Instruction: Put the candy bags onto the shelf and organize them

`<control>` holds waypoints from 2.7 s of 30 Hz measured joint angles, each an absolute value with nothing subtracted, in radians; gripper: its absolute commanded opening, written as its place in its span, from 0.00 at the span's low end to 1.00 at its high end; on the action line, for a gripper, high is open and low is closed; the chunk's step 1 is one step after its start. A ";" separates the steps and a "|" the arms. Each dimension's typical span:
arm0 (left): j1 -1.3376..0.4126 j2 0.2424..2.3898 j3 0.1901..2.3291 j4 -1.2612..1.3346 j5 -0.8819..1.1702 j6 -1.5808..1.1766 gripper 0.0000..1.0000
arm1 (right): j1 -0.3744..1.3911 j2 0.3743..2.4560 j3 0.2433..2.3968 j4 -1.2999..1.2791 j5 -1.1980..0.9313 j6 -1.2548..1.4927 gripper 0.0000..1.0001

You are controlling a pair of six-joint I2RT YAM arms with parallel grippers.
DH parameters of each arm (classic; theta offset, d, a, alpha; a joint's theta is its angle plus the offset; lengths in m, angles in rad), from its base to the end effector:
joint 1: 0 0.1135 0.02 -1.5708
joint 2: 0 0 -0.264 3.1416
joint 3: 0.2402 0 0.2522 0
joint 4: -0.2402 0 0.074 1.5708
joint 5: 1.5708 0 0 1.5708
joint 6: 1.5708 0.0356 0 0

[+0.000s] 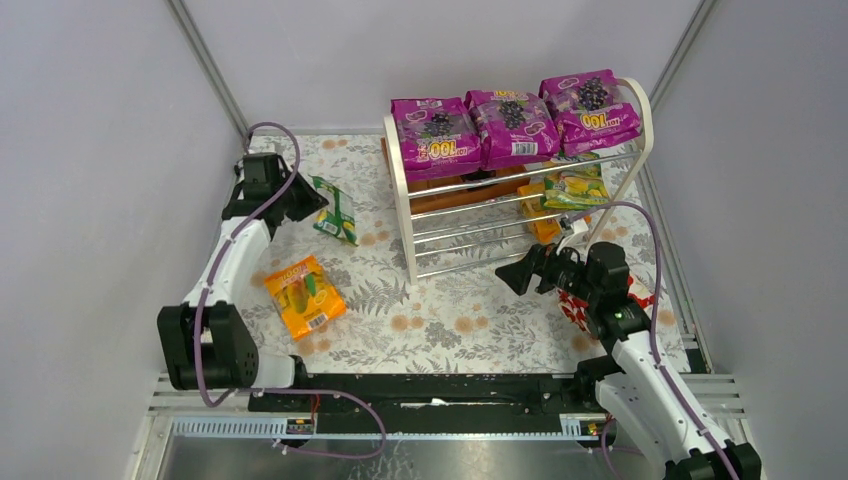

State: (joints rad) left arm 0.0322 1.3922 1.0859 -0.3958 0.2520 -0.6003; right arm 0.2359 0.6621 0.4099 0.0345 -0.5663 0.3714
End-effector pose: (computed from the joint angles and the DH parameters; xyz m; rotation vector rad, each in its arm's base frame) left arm 0.3077 0.0010 0.2866 -0.5895 2.2379 -0.5813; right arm 0.1565 0.0573 0.2503 -0.2984 1.8283 0.9340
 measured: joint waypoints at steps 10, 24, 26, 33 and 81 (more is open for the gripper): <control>-0.012 1.168 1.050 -0.541 0.207 -0.540 0.00 | 0.236 0.687 0.410 0.033 -0.538 0.371 1.00; -0.332 0.921 1.029 -0.750 0.171 -0.336 0.00 | 0.236 0.683 0.414 -0.088 -0.488 0.391 1.00; -0.379 0.870 0.998 -0.734 0.223 -0.320 0.00 | 0.236 0.682 0.419 -0.097 -0.486 0.400 1.00; -0.439 0.761 0.935 -0.709 0.482 -0.310 0.00 | 0.237 0.706 0.421 -0.013 -0.561 0.503 1.00; -0.612 0.850 0.873 -0.526 0.945 -0.358 0.10 | 0.850 1.014 0.492 0.540 -0.820 0.765 0.20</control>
